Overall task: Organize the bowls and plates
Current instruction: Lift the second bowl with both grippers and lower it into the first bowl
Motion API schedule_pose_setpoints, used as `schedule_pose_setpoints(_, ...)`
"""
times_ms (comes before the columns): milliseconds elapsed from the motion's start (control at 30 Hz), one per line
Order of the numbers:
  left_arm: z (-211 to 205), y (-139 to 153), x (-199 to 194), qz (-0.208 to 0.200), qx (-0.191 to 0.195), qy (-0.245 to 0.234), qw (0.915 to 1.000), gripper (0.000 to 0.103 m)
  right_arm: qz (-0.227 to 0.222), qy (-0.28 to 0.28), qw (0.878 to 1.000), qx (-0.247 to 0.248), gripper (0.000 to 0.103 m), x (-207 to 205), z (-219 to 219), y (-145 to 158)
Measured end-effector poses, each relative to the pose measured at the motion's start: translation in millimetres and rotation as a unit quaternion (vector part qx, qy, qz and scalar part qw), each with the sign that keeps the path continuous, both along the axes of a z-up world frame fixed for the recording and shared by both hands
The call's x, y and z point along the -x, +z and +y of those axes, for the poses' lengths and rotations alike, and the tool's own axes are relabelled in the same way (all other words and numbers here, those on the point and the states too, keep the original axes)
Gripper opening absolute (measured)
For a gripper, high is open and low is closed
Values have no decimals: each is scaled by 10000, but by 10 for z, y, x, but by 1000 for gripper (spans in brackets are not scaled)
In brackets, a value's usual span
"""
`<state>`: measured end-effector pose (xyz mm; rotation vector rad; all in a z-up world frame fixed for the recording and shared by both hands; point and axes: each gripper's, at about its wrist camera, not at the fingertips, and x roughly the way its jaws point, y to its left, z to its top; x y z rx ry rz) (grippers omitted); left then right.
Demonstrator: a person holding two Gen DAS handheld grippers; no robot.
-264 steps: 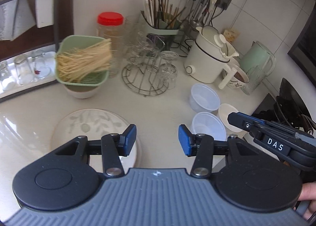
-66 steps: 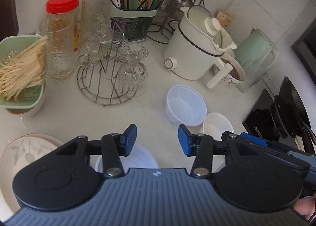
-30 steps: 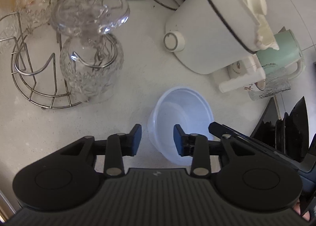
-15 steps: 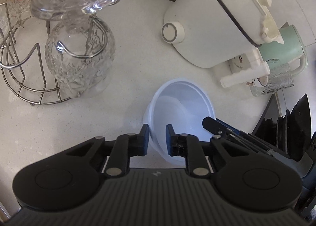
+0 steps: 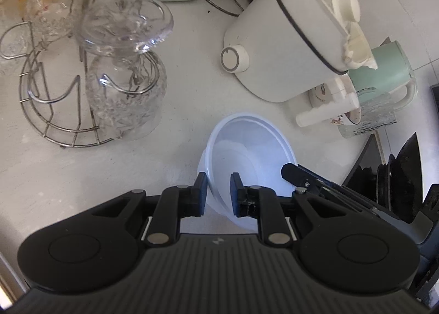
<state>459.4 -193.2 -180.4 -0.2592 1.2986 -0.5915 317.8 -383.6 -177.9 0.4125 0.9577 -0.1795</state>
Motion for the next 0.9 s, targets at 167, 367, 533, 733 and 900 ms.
schedule_pose_setpoints(167, 135, 218, 91, -205, 41, -20, 9998, 21, -44, -29, 9999, -163, 14, 78, 62, 117)
schedule_pose_setpoints(367, 243, 393, 226, -395, -7, -206, 9990, 21, -104, -95, 9996, -227, 14, 215, 188, 244)
schedule_pose_setpoints(533, 405, 538, 365, -547, 39, -283, 9981, 21, -173, -176, 9992, -322, 14, 346, 299, 355)
schedule_pose_setpoints(733, 631, 718, 535, -719, 110, -189, 9972, 21, -332, -104, 9988, -335, 14, 496, 484, 506)
schedule_pose_setpoints(900, 845, 821, 683, -884, 73, -68, 9960, 21, -484, 73, 9983, -310, 14, 584, 656, 608)
